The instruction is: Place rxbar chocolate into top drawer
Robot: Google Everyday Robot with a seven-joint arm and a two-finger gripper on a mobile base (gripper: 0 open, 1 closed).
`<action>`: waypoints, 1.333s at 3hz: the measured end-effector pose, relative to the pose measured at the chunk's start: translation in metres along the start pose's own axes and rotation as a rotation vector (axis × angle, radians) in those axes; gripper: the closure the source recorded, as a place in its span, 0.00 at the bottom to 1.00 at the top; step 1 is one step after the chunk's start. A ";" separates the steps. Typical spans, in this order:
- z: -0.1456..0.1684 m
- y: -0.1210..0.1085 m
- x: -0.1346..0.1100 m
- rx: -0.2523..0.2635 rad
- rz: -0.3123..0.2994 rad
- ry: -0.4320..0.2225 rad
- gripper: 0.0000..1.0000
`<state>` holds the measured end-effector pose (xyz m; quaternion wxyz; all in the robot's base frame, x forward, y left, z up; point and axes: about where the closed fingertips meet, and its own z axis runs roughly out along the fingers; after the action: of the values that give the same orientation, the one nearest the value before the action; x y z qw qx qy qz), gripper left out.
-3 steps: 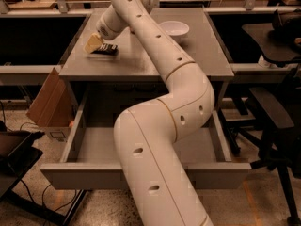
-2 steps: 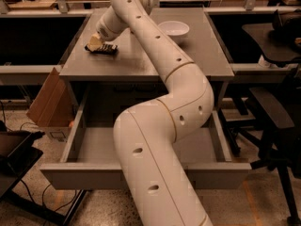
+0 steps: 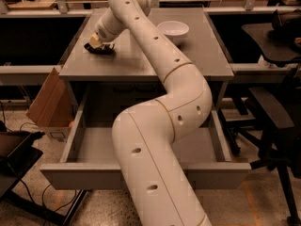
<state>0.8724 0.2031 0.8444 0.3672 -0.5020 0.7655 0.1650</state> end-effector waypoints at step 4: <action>-0.046 -0.001 -0.023 0.127 0.127 0.100 1.00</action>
Offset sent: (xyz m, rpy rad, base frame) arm 0.0178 -0.0157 0.0194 -0.0261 0.0038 -0.0593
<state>0.8606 0.1893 0.8927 0.3483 -0.4358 0.8221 0.1140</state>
